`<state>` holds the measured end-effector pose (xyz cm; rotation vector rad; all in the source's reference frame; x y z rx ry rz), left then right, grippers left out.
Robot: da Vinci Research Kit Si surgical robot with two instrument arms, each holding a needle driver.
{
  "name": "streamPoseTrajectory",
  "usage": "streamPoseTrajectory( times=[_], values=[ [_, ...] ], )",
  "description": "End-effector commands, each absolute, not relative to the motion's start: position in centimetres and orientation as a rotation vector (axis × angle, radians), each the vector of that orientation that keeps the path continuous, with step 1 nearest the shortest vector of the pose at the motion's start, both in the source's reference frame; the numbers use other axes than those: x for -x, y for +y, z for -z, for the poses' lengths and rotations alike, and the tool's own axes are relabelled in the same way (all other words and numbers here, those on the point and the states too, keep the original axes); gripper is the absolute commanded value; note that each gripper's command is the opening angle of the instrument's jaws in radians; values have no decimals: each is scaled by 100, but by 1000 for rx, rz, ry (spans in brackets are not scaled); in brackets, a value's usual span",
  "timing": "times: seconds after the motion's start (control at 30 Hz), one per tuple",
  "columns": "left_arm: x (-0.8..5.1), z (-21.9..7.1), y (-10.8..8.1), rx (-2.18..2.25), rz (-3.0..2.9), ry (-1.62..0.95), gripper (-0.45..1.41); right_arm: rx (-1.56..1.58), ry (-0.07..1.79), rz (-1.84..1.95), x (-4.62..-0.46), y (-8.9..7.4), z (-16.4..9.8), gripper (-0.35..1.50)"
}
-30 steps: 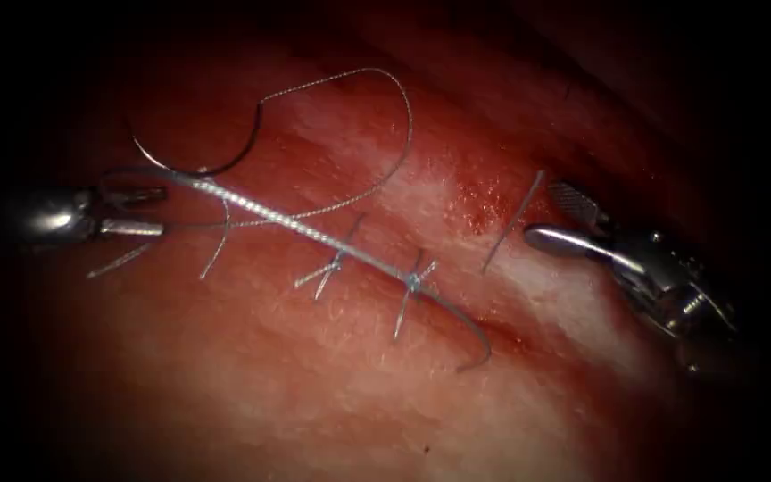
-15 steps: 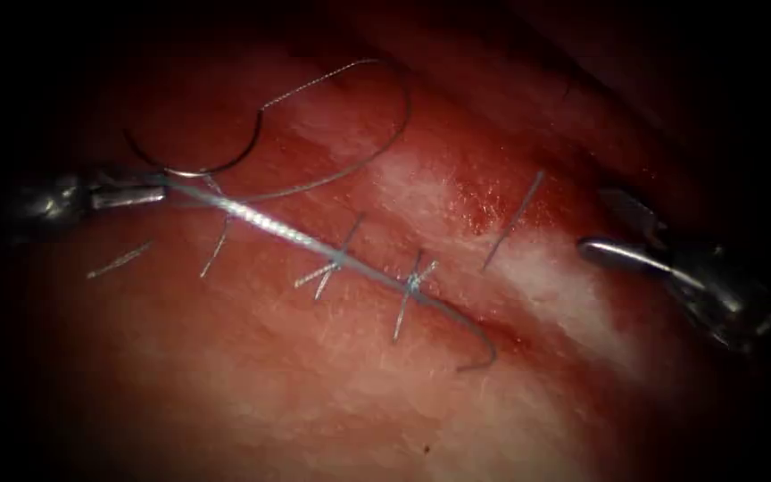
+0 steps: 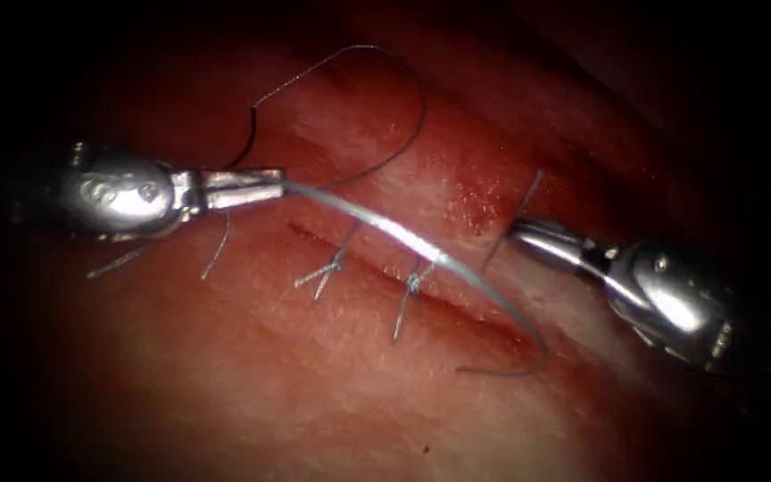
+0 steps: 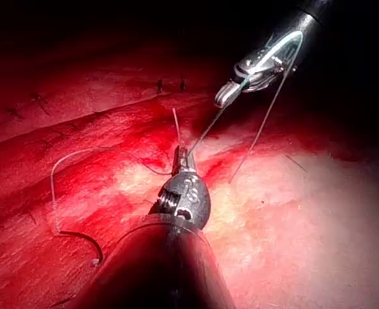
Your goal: Wound Closure
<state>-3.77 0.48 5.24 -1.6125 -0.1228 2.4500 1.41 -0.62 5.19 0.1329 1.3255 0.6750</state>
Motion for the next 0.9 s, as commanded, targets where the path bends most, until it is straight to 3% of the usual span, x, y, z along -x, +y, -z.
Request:
streamPoseTrajectory(
  times=[0.03, 0.57, 0.9],
  values=[
    [389, -532, 45, 1601, -2457, -129, -45, -156, 1346, -648, -165, -68, -528, -35],
    [466, -639, 27, 1220, -2629, 95, -45, -207, 1399, -565, -204, -73, -505, -35],
    [477, -659, -3, 1082, -2782, 198, -45, -144, 1449, -574, -214, -50, -482, -35]
  ],
)
